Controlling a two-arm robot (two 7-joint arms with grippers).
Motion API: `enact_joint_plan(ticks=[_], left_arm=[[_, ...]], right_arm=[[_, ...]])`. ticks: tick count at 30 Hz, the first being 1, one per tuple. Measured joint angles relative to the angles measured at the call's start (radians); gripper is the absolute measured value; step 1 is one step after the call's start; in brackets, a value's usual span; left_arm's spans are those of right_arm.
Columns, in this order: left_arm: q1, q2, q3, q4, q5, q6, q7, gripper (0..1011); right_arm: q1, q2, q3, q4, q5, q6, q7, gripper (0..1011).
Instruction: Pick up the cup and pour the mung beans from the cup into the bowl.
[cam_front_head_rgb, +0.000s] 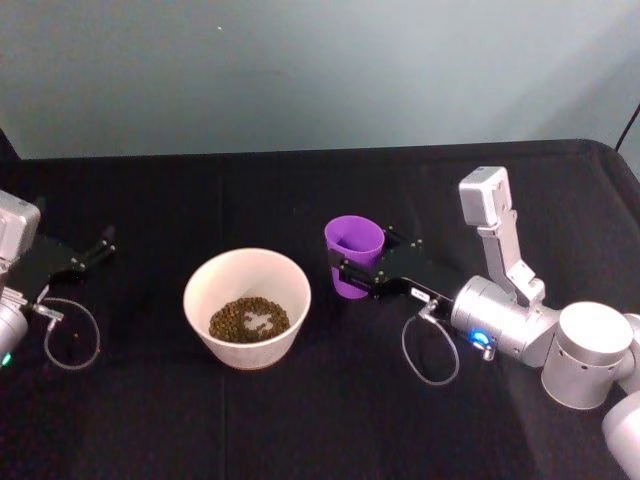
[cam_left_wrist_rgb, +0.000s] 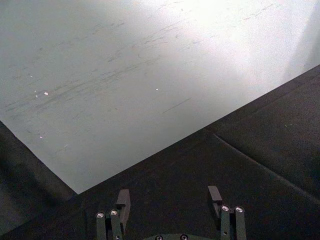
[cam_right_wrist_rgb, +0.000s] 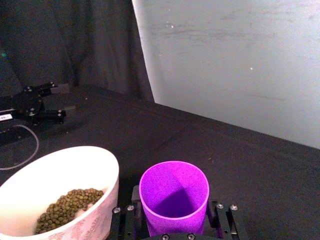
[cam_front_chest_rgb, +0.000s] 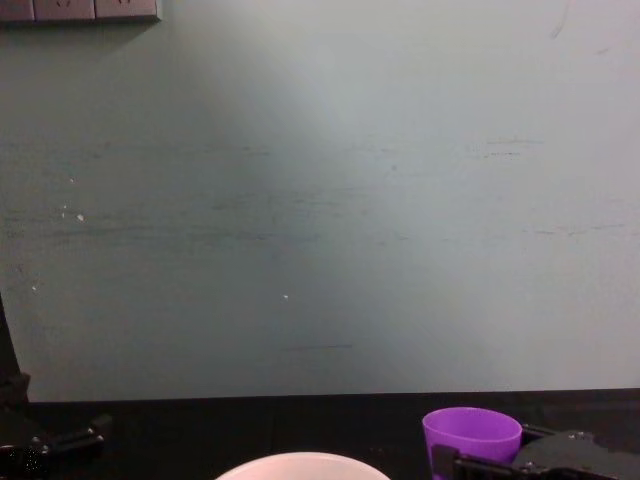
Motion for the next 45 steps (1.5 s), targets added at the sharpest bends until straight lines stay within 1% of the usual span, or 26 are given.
enact_joint_plan(ticks=[4, 8, 27, 30, 31, 32, 34, 38, 45], left_arm=[[0.000, 0.000, 0.000, 0.000, 0.000, 0.000, 0.000, 1011], [0.000, 0.000, 0.000, 0.000, 0.000, 0.000, 0.000, 1011], [0.000, 0.000, 0.000, 0.000, 0.000, 0.000, 0.000, 1011], [0.000, 0.000, 0.000, 0.000, 0.000, 0.000, 0.000, 1011], [0.000, 0.000, 0.000, 0.000, 0.000, 0.000, 0.000, 1011], [0.000, 0.000, 0.000, 0.000, 0.000, 0.000, 0.000, 1011], [0.000, 0.000, 0.000, 0.000, 0.000, 0.000, 0.000, 1011], [0.000, 0.000, 0.000, 0.000, 0.000, 0.000, 0.000, 1011], [0.000, 0.000, 0.000, 0.000, 0.000, 0.000, 0.000, 1011]], right_arm=[[0.003, 0.005, -0.006, 0.002, 0.020, 0.015, 0.001, 735], [0.006, 0.010, -0.014, 0.003, 0.024, 0.017, 0.001, 735], [0.005, 0.008, -0.010, 0.003, 0.021, 0.014, 0.001, 735], [0.005, 0.007, -0.010, 0.003, 0.020, 0.014, 0.001, 790], [0.005, 0.007, -0.010, 0.003, 0.020, 0.014, 0.001, 836], [0.005, 0.007, -0.010, 0.003, 0.020, 0.014, 0.001, 855], [0.005, 0.007, -0.010, 0.003, 0.020, 0.013, 0.000, 924], [0.004, 0.007, -0.009, 0.002, 0.019, 0.013, 0.000, 995], [0.004, 0.007, -0.009, 0.002, 0.019, 0.013, 0.000, 1003]])
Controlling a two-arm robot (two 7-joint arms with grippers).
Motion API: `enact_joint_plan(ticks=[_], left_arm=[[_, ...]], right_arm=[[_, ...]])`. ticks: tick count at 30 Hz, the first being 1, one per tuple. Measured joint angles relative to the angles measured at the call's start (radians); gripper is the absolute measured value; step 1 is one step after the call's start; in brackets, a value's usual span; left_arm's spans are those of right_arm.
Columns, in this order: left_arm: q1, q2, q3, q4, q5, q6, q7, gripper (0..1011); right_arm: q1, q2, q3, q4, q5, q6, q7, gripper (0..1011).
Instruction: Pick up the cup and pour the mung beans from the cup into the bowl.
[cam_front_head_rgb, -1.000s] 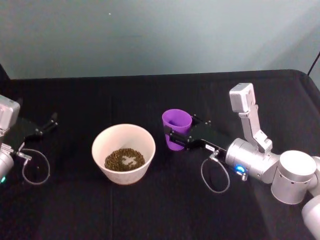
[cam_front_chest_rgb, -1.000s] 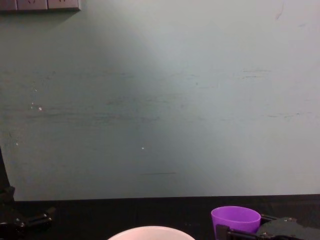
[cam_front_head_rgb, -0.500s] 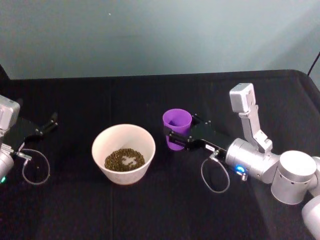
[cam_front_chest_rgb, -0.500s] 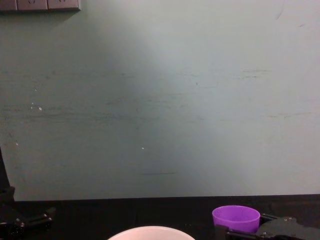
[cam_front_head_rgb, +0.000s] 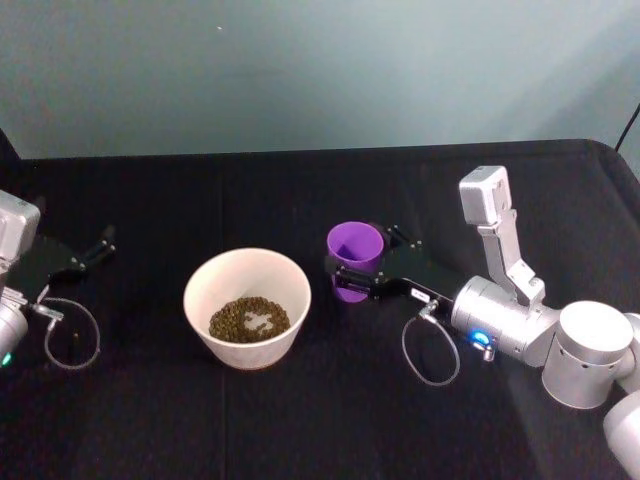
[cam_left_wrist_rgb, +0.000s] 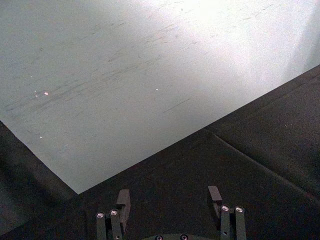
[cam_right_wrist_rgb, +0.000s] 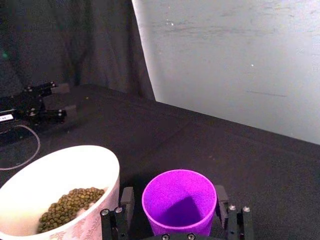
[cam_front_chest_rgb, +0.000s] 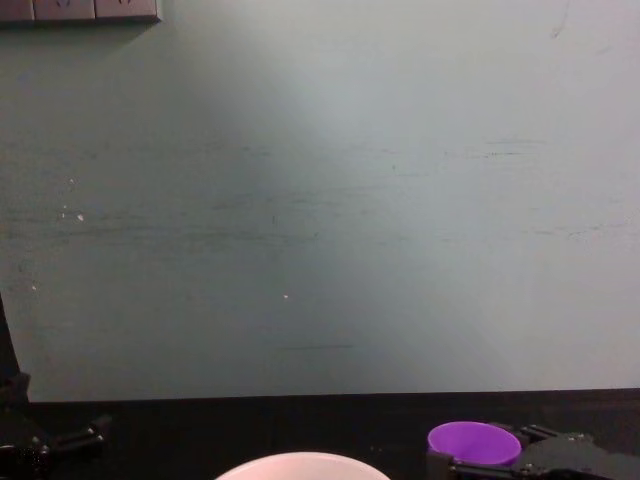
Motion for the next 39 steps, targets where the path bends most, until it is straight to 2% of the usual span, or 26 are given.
enact_joint_plan(ticks=[15, 18, 23, 33, 36, 39], left_arm=[[0.000, 0.000, 0.000, 0.000, 0.000, 0.000, 0.000, 1011], [0.000, 0.000, 0.000, 0.000, 0.000, 0.000, 0.000, 1011], [0.000, 0.000, 0.000, 0.000, 0.000, 0.000, 0.000, 1011], [0.000, 0.000, 0.000, 0.000, 0.000, 0.000, 0.000, 1011], [0.000, 0.000, 0.000, 0.000, 0.000, 0.000, 0.000, 1012], [0.000, 0.000, 0.000, 0.000, 0.000, 0.000, 0.000, 1011]], right_arm=[[-0.002, 0.002, -0.003, -0.006, -0.007, -0.007, -0.009, 1002], [-0.016, 0.010, -0.009, -0.041, -0.024, -0.025, -0.043, 1003], [-0.034, 0.019, -0.001, -0.092, -0.024, -0.031, -0.069, 1003], [-0.088, 0.038, 0.048, -0.229, 0.003, 0.001, -0.140, 1003], [-0.118, 0.041, 0.069, -0.287, -0.017, 0.007, -0.198, 1002], [-0.132, 0.038, 0.082, -0.305, -0.035, 0.004, -0.228, 1003]])
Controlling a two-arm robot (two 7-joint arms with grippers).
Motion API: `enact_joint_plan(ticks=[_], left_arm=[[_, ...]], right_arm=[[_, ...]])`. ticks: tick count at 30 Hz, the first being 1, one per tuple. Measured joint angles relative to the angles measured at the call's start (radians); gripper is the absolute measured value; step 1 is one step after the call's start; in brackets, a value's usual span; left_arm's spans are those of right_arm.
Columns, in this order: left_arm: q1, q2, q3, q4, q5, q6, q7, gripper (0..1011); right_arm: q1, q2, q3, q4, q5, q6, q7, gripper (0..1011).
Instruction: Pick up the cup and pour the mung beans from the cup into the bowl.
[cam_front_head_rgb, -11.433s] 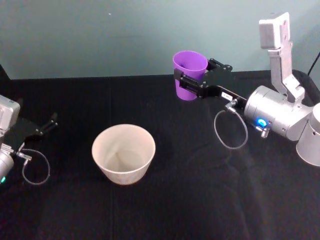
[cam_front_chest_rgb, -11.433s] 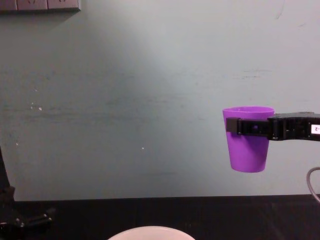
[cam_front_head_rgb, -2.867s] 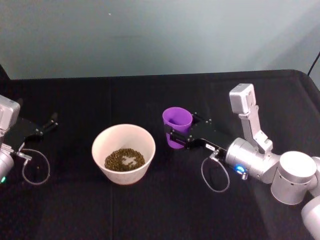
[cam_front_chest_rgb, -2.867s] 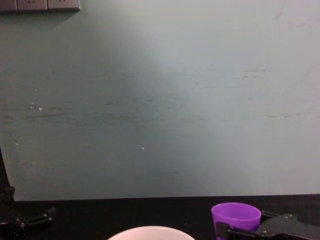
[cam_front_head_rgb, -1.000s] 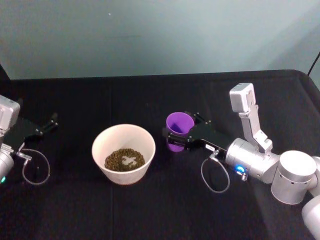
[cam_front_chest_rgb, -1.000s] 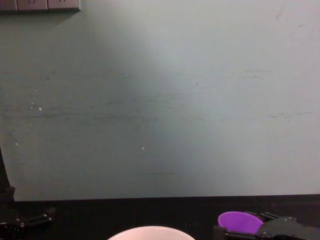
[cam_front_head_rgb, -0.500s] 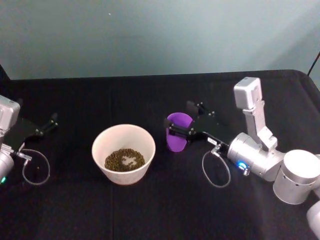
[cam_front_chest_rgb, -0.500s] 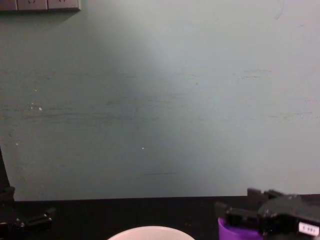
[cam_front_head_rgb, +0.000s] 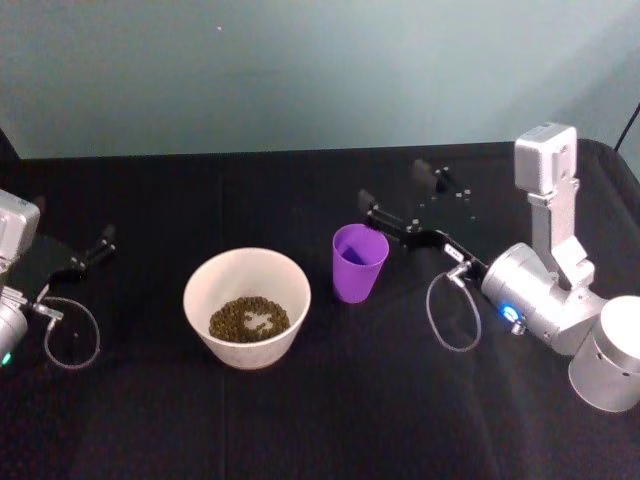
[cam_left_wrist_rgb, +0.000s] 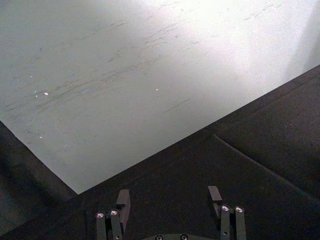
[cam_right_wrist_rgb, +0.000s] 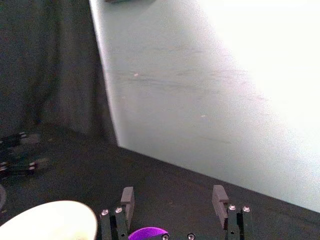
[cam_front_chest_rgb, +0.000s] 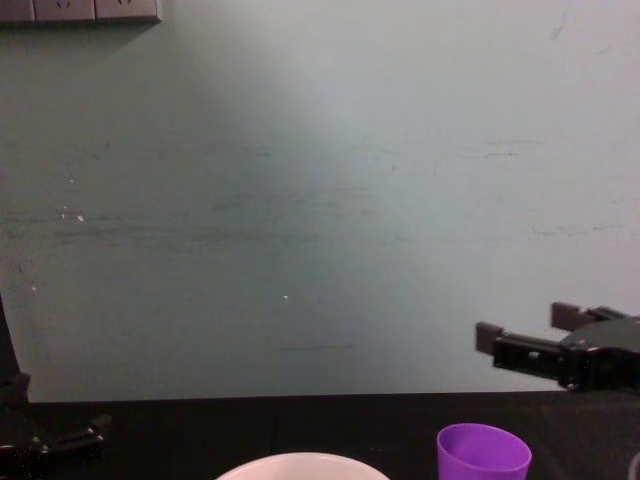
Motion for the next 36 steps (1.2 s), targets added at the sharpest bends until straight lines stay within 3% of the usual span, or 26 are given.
enact_joint_plan(ticks=[4, 11, 17, 24, 36], left_arm=[[0.000, 0.000, 0.000, 0.000, 0.000, 0.000, 0.000, 1011], [0.000, 0.000, 0.000, 0.000, 0.000, 0.000, 0.000, 1011], [0.000, 0.000, 0.000, 0.000, 0.000, 0.000, 0.000, 1011], [0.000, 0.000, 0.000, 0.000, 0.000, 0.000, 0.000, 1011], [0.000, 0.000, 0.000, 0.000, 0.000, 0.000, 0.000, 1012]], right_arm=[[-0.020, -0.014, 0.029, -0.013, -0.018, -0.006, -0.043, 1002], [-0.045, -0.079, 0.096, 0.001, -0.046, -0.049, -0.150, 1003], [-0.039, -0.111, 0.117, 0.041, -0.097, -0.085, -0.205, 1002], [-0.024, -0.127, 0.135, 0.075, -0.113, -0.082, -0.216, 1003], [-0.026, -0.124, 0.130, 0.067, -0.111, -0.082, -0.214, 1003]])
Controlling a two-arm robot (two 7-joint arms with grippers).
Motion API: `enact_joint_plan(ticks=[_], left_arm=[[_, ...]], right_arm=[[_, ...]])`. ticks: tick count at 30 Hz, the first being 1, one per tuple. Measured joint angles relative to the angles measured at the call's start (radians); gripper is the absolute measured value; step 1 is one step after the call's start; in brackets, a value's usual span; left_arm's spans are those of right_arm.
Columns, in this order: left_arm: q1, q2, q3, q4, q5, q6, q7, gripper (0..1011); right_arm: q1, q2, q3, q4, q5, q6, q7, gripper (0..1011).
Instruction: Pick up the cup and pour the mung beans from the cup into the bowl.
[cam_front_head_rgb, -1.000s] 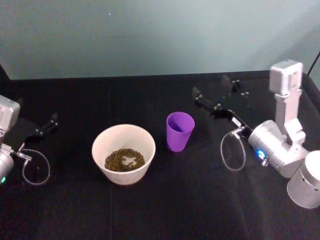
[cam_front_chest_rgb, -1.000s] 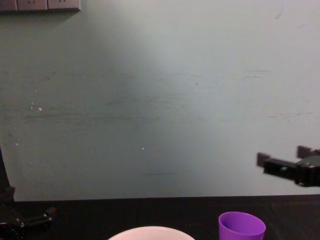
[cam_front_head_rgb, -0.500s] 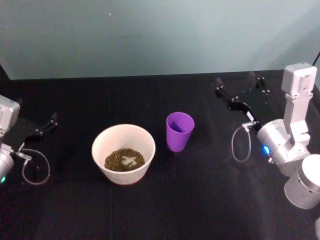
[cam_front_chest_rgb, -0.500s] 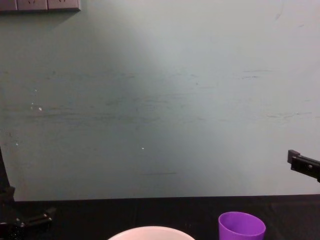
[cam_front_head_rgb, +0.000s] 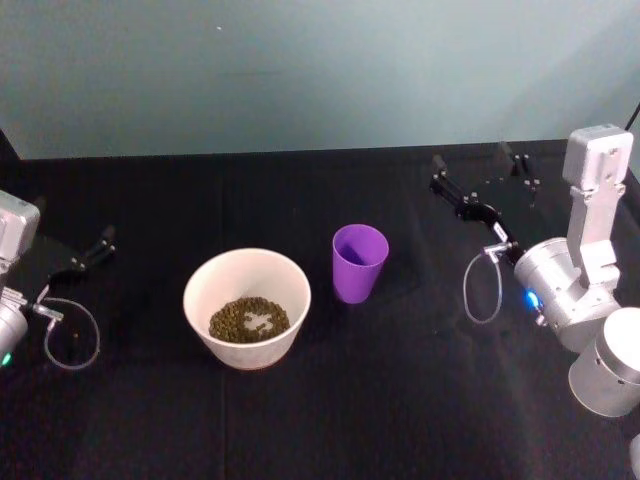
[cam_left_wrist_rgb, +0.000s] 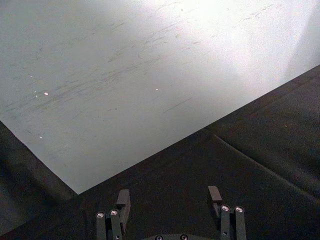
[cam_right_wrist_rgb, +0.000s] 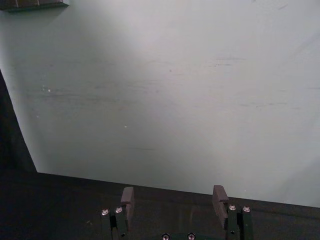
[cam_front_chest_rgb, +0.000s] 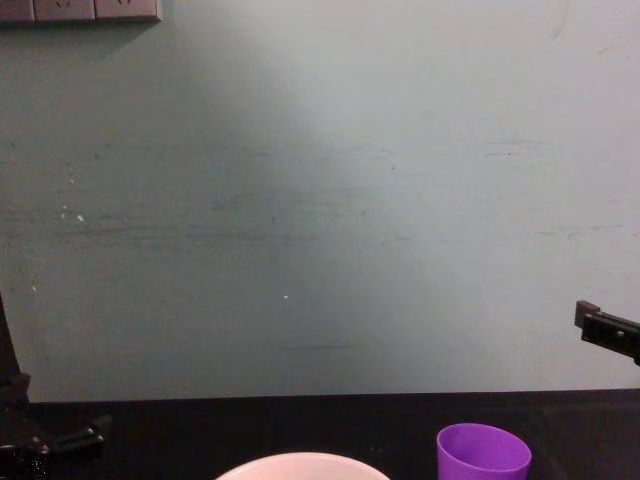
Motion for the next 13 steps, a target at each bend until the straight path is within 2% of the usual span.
enact_joint_plan(ticks=[13], left_arm=[[0.000, 0.000, 0.000, 0.000, 0.000, 0.000, 0.000, 1011]], right_arm=[[-0.001, 0.002, -0.002, -0.003, 0.001, 0.000, 0.002, 1003]])
